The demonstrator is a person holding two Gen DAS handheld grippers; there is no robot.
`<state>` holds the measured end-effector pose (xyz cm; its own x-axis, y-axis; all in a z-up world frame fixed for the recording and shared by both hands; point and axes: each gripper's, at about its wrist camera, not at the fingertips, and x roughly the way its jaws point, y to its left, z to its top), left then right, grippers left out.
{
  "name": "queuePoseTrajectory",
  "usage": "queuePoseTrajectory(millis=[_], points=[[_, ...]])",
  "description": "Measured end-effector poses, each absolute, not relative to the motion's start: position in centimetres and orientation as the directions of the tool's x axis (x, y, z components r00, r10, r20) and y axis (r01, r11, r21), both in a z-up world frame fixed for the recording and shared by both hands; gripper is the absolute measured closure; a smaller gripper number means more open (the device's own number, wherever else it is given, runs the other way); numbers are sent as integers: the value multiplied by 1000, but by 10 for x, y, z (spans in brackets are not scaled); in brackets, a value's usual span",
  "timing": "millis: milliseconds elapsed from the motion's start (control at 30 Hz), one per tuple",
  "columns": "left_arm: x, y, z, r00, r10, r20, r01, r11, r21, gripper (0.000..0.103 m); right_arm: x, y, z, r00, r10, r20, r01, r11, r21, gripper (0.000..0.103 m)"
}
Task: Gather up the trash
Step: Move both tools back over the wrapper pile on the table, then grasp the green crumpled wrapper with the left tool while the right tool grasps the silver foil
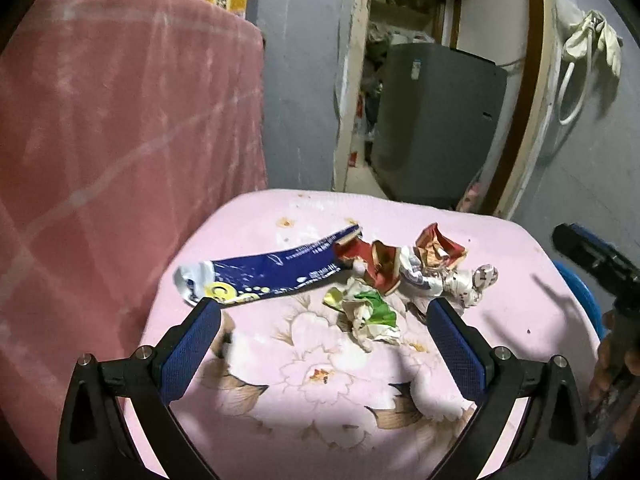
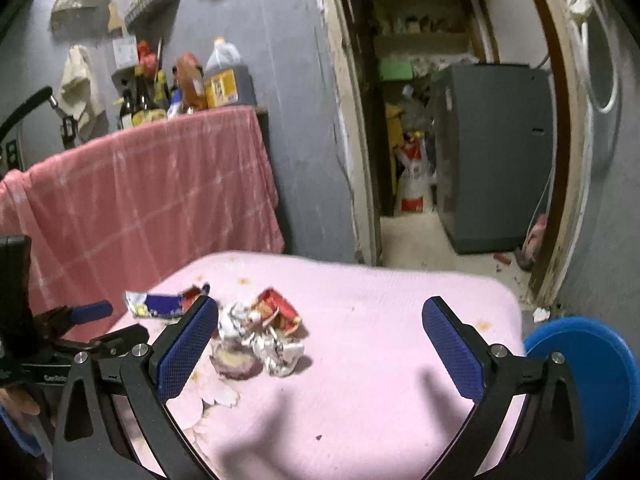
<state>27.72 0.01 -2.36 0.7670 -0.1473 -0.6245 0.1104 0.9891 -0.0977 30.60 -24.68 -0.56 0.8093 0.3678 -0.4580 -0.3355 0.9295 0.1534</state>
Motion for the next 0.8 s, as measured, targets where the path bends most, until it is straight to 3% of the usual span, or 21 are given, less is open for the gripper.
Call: queuePoseTrajectory(millis=[100, 167, 333, 533, 633, 700, 800], points=[[284, 0, -26, 753, -178, -634, 130, 984, -122, 13, 313, -244, -16, 780, 377, -499, -338, 925, 172, 5], [292, -1, -28, 735, -198, -649, 146, 980, -133, 28, 317, -243, -19, 767, 379, -518, -337, 925, 178, 10], [306, -4, -34, 690, -241, -682, 156, 970, -184, 47, 325, -243, -25, 724, 410, -555, -353, 911, 212, 10], [311, -7, -42, 663, -258, -703, 154, 966, -209, 58, 340, -234, -40, 639, 425, -642, -359, 902, 239, 12], [313, -7, -44, 652, -266, -710, 151, 963, -222, 70, 345, -226, -50, 583, 443, -681, -381, 890, 252, 23], [314, -4, -45, 650, -270, -710, 142, 961, -236, 75, 348, -221, -56, 549, 458, -699, -396, 879, 265, 39], [314, 0, -46, 647, -291, -705, 142, 954, -264, 81, 349, -215, -59, 518, 469, -716, -415, 869, 270, 42]])
